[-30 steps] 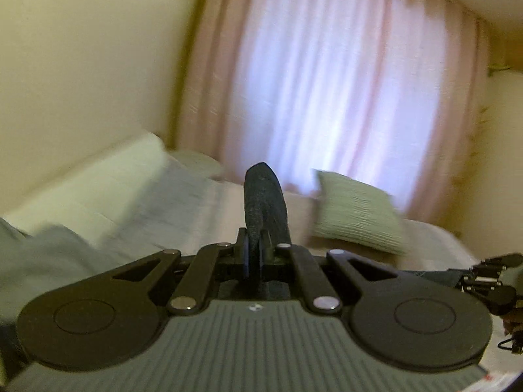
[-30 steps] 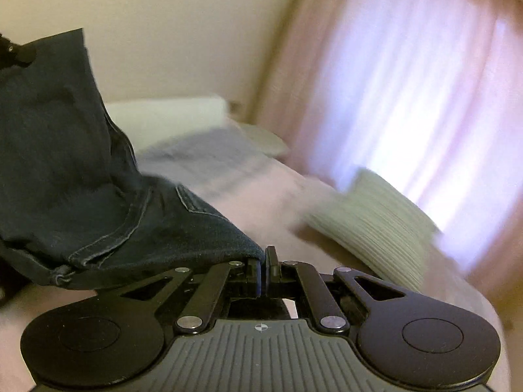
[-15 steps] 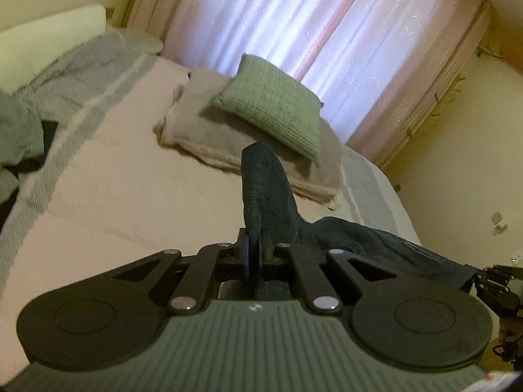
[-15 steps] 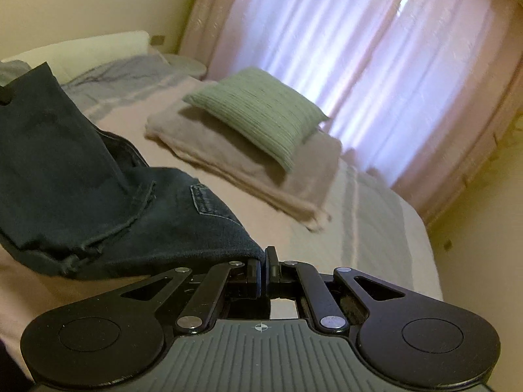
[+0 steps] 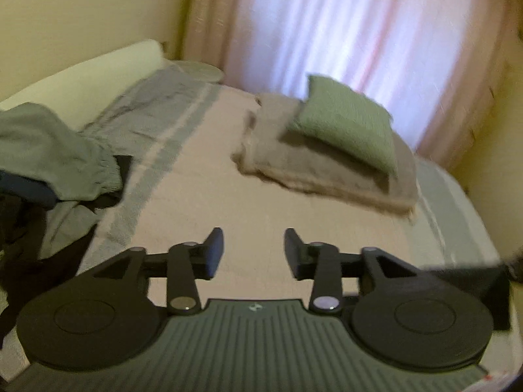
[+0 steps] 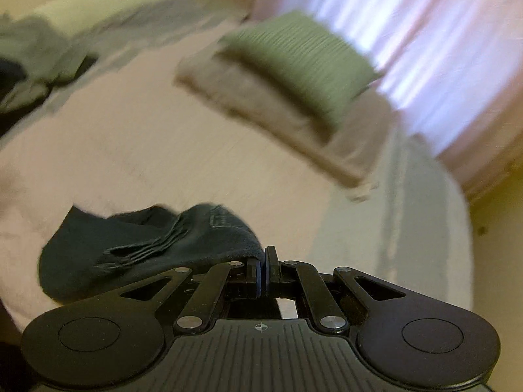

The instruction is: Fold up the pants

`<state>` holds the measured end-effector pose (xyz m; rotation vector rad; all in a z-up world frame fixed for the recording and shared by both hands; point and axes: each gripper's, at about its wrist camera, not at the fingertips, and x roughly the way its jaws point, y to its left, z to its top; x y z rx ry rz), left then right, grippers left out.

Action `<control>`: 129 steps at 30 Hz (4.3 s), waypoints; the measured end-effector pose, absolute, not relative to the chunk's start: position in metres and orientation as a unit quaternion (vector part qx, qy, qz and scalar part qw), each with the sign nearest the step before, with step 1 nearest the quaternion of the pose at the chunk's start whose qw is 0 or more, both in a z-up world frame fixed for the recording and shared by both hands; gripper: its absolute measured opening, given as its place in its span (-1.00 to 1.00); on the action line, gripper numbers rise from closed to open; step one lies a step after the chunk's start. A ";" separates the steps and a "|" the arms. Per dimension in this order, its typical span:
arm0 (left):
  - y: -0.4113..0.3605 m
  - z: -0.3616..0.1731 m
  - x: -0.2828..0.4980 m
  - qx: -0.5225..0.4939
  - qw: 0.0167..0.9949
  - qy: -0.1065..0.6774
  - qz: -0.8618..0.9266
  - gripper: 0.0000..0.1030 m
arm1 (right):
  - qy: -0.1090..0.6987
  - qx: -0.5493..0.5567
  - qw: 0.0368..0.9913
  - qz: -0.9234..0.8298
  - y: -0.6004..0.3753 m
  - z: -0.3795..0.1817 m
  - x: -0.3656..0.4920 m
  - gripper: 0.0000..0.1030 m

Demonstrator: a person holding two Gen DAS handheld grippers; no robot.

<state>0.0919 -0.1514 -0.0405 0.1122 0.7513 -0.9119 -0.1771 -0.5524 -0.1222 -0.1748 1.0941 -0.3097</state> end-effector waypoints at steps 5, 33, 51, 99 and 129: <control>-0.184 -0.085 0.023 0.104 0.784 0.361 -0.494 0.25 | 0.547 -0.062 0.821 -0.153 -0.608 -0.159 -0.135 -1.00; -0.376 -0.216 -0.120 0.338 0.701 0.311 -0.546 -0.81 | 0.584 0.005 0.812 -0.018 -0.802 -0.246 -0.112 -1.00; -0.397 -0.221 0.025 0.303 0.784 0.342 -0.421 -0.35 | 0.479 0.145 0.853 -0.146 -0.789 -0.276 -0.174 0.48; -0.474 -0.372 0.147 0.474 0.466 0.328 -0.671 -0.80 | 0.462 0.024 0.789 -0.405 -0.722 -0.309 -0.240 -0.92; -0.173 0.040 0.000 0.222 0.852 0.010 -0.474 -1.00 | 0.152 -0.100 0.908 -0.376 -0.542 0.043 -0.417 -0.94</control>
